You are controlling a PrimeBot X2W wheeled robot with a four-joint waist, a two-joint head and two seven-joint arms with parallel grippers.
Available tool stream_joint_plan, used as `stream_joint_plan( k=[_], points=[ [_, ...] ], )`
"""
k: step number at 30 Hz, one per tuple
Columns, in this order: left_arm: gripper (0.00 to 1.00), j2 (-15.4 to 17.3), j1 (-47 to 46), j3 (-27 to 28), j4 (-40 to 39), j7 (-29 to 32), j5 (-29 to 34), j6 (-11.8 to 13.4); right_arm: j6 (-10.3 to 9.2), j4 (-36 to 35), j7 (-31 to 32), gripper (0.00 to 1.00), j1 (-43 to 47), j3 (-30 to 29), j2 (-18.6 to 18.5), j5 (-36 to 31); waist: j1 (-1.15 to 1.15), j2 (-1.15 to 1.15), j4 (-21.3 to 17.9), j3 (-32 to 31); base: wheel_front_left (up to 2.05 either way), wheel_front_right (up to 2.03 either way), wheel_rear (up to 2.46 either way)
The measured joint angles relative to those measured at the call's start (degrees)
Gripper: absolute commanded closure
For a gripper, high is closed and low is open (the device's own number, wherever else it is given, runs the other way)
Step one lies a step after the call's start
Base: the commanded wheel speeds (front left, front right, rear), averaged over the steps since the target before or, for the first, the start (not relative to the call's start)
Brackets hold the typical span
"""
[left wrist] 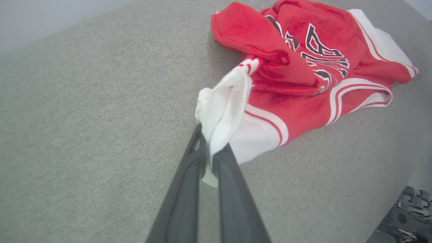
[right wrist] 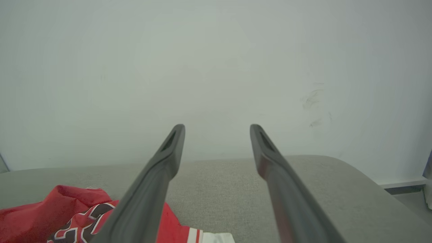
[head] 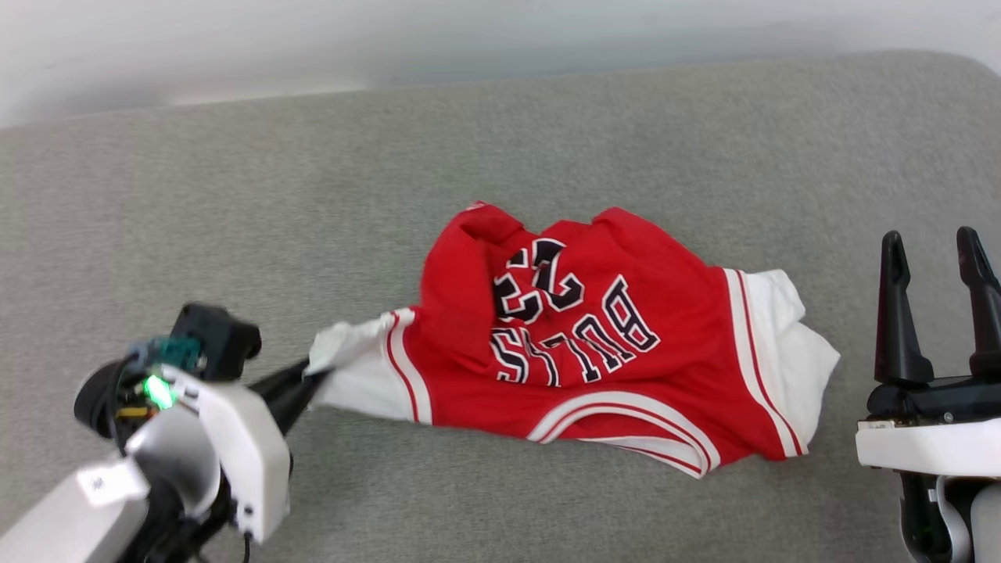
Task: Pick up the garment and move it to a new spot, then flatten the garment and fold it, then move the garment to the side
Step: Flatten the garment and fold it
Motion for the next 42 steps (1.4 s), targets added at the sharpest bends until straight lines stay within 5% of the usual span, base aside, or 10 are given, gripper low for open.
stream_joint_plan(
  k=[11, 17, 26, 27, 28, 39, 42],
  points=[
    [1.0, 8.34, 16.4, 8.27, -20.25, -0.27, -9.8, 9.13, 0.0, -0.04, -0.01, 0.0, 1.0, -0.04, -0.02, -0.01, 0.0, 0.0, 3.66, -3.14, 0.0, 0.0, 0.0],
    [1.0, 11.26, 18.73, 10.26, -12.18, 0.94, -12.21, 10.02, 0.0, 0.32, 0.0, 0.0, 0.69, 1.19, -0.05, -0.01, 0.0, 0.0, 2.5, -2.24, 0.0, 0.0, 0.0],
    [1.0, 6.23, 12.85, 4.98, 2.42, 3.31, -8.53, 8.96, 0.0, 1.58, 0.0, 0.0, -0.07, 1.57, -0.43, 0.02, 0.0, 0.0, -0.39, -0.94, 0.0, 0.0, 0.0],
    [0.6, 5.83, 12.28, 4.6, 3.79, 3.0, -7.95, 8.67, 0.0, 1.7, 0.0, 0.0, -0.07, 1.59, -0.43, 0.02, 0.0, 0.0, -0.55, -0.88, 0.0, 0.0, 0.0],
    [0.0, 5.28, 11.77, 4.39, 5.2, 2.41, -7.48, 8.62, 0.0, 1.88, -0.01, 0.0, -0.04, 1.7, -0.41, 0.02, 0.0, 0.0, -0.64, -0.84, 0.0, 0.0, 0.0],
    [0.0, -1.36, 8.67, 5.79, 8.53, -15.1, -1.16, 7.66, 0.0, 3.18, 0.05, 0.0, 0.15, 2.24, -1.14, 0.51, 0.0, 0.0, 0.74, -2.44, 0.0, 0.0, 0.0],
    [0.0, -2.94, 8.57, 6.3, 4.0, -22.39, -0.02, 4.64, 0.0, 3.21, 0.05, 0.0, 0.18, 2.05, -0.92, 0.34, 0.0, 0.0, 1.17, -3.3, 0.0, 0.0, 0.0]
  ],
)
